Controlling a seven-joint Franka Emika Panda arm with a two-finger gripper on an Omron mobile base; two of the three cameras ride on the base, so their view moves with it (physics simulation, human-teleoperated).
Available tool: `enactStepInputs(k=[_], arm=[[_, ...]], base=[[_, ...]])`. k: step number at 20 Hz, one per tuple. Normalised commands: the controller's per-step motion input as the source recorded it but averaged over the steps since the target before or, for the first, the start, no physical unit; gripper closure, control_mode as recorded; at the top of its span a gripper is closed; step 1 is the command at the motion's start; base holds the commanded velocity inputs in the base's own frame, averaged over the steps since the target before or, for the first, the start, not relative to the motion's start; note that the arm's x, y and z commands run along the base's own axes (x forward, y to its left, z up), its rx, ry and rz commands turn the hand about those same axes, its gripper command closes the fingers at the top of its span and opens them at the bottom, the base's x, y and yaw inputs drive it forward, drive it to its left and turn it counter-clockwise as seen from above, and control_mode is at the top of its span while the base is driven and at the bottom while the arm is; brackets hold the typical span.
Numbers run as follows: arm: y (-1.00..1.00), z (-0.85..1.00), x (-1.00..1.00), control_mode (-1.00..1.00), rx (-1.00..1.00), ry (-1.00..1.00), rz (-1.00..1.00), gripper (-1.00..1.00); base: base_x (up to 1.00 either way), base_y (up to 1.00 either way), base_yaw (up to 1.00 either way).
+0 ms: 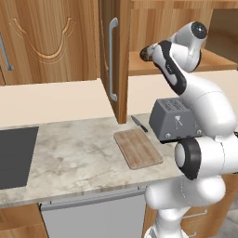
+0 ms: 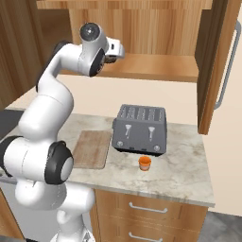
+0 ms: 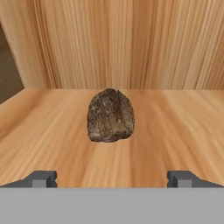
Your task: Pick the bread, place it on the cutting board, pick the jam, place it on the counter, and close the cabinet.
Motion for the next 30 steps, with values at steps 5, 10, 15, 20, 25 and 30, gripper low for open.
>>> enactStepInputs(k=[5,10,15,20,25,30], arm=[[0.03,0.0,0.34,-1.0,0.0,0.0,0.0,-1.0],[0.06,-0.02,0.25,-1.0,0.0,0.0,0.0,-1.0],[0.04,0.0,0.24,-1.0,0.0,0.0,0.0,-1.0],[0.0,-0.03,0.23,-1.0,0.0,0.0,0.0,-1.0],[0.0,-0.07,0.21,-1.0,0.0,0.0,0.0,-1.0],[0.0,-0.09,0.21,-1.0,0.0,0.0,0.0,-1.0]], base=[[0.0,0.0,0.0],[0.0,0.0,0.0],[0.0,0.0,0.0],[0.0,0.0,0.0],[0.0,0.0,0.0],[0.0,0.0,0.0]])
